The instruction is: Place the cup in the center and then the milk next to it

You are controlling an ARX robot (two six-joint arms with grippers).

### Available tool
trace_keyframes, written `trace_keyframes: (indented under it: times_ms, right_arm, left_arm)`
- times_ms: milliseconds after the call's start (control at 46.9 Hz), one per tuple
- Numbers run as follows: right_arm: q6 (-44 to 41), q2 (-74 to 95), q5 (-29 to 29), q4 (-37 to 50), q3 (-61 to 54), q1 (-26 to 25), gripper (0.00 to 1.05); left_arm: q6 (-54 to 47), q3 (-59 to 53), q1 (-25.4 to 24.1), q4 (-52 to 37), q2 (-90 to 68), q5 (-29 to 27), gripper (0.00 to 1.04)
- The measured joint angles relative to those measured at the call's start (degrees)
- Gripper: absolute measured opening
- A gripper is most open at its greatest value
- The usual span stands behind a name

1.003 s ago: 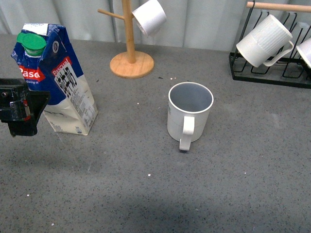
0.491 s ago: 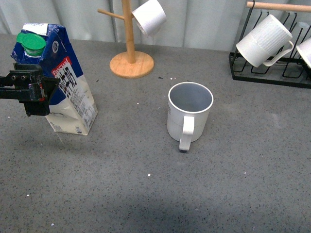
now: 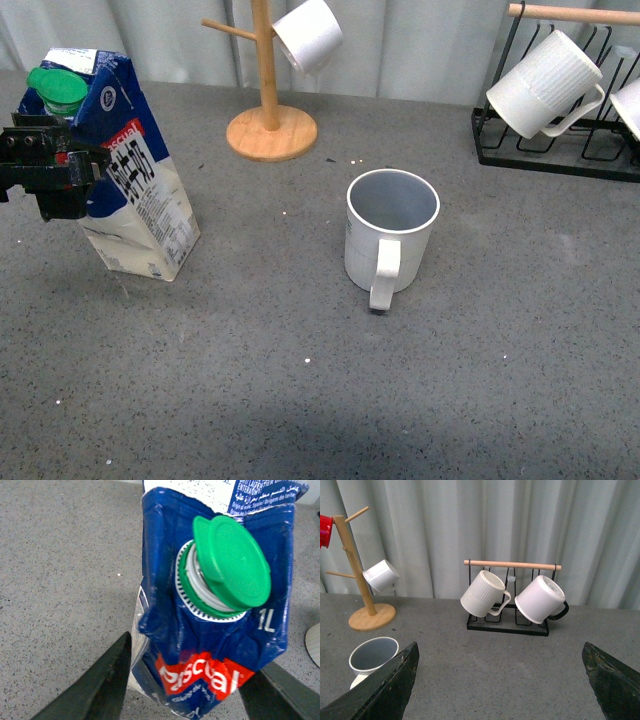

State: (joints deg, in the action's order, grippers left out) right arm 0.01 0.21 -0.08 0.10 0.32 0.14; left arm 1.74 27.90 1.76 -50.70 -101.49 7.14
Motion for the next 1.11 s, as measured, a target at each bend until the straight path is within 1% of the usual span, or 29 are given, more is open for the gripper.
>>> trace_keyframes:
  times_ms: [85,128,192,277,342,384,555,811,918,1110]
  right_arm:
    - [0.0,0.0,0.0,0.0,0.0,0.0,0.95]
    - [0.0,0.0,0.0,0.0,0.0,0.0,0.95]
    - [0.0,0.0,0.0,0.0,0.0,0.0,0.95]
    - [0.0,0.0,0.0,0.0,0.0,0.0,0.95]
    - [0.0,0.0,0.0,0.0,0.0,0.0,0.95]
    - [0.0,0.0,0.0,0.0,0.0,0.0,0.95]
    - [0.0,0.0,0.0,0.0,0.0,0.0,0.95]
    - [0.0,0.0,0.0,0.0,0.0,0.0,0.95]
    - [0.0,0.0,0.0,0.0,0.0,0.0,0.95]
    - [0.0,0.0,0.0,0.0,0.0,0.0,0.95]
  left_arm:
    - [0.4,0.0,0.3,0.0,0.0,0.0,0.49]
    - [1.2,0.0,0.6,0.0,0.1,-0.1,0.41]
    - [1.8,-0.2,1.4,0.0,0.7,-0.7,0.31]
    - [3.3,-0.8,3.5,0.0,2.3,-1.6,0.14]
    - [4.0,-1.1,5.3,-0.4,3.2,-2.6,0.06]
    - [4.5,-1.2,6.4,-0.6,3.5,-3.1,0.04]
    - [5.8,-1.2,12.3,-2.8,3.3,-6.5,0.04]
    - [7.1,0.8,19.9,-4.4,-0.2,-10.8,0.04]
    - [7.8,2.3,22.3,-5.3,-1.9,-12.9,0.04]
    - [8.8,4.6,24.6,-6.0,-4.7,-14.7,0.04]
